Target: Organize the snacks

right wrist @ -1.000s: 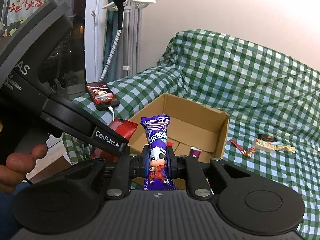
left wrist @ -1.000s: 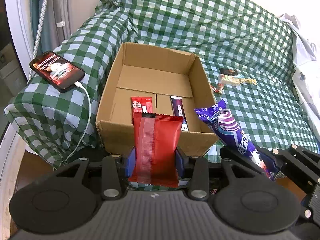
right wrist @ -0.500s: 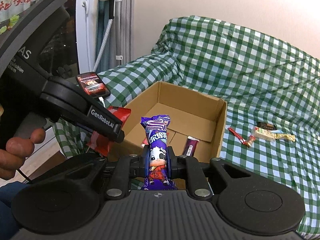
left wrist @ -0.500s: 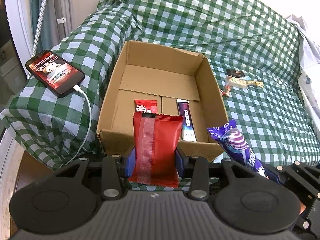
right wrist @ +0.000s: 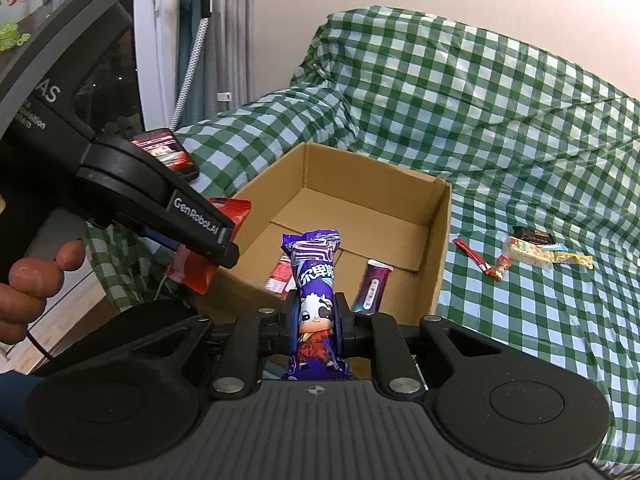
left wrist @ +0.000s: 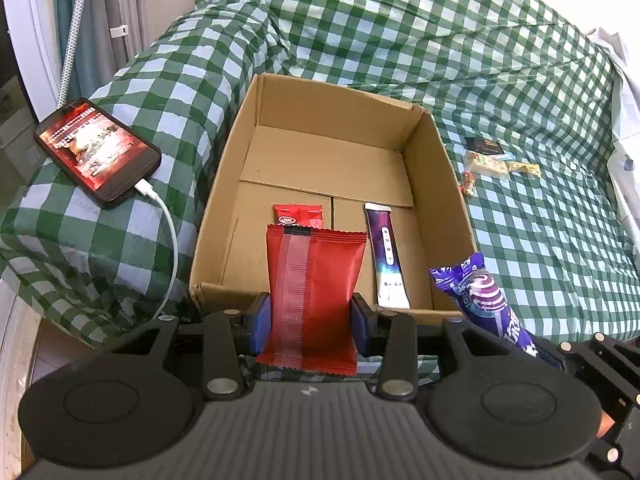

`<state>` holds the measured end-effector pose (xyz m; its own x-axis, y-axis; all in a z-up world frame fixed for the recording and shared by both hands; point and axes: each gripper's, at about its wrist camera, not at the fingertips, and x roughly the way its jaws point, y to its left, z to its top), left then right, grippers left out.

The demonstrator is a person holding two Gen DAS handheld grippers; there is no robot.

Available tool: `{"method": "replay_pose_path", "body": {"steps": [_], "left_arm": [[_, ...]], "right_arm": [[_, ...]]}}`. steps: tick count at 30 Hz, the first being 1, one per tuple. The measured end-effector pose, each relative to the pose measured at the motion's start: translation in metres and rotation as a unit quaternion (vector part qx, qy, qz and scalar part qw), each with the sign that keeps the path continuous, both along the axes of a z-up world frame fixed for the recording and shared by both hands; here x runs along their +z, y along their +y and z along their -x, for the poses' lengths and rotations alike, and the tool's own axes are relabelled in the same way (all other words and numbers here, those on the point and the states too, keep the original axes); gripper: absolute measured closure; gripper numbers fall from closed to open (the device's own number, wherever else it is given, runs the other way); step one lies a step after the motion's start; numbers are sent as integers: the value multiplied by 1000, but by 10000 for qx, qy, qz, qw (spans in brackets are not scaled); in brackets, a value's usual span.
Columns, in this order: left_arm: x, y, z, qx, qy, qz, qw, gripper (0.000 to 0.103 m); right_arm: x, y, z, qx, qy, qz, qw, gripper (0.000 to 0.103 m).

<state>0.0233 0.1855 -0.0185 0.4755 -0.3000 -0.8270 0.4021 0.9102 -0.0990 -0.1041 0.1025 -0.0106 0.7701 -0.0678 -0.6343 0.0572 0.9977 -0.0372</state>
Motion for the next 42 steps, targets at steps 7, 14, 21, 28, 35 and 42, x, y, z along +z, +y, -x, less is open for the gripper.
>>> {"method": "replay_pose_path", "body": {"steps": [7,14,21,28,35,42], "left_arm": [[-9,-15,-24,-37,87,-76,9999,58],[-19,-31,-52,-70,166,-156,9997,58],[-28,-50,-83,-80,170,-239,9995,58],[-44,-69,-112,-94,210,-407,9989,58],[-59,-89,-131,-249,119,-691,9972,49],[-54,-73,-134,33,133,-621,9980,0]], "right_arm": [[-8,-12,-29,-84,102,27,9999,86],[-16,-28,-63,-150,164,-22,9998,86],[-26,-53,-100,-305,174,0,9994,86],[-45,-71,-130,-393,311,-83,9987,86],[-56,-85,-154,-494,346,-191,9980,82],[-39,-101,-155,-901,129,-229,9956,30]]}}
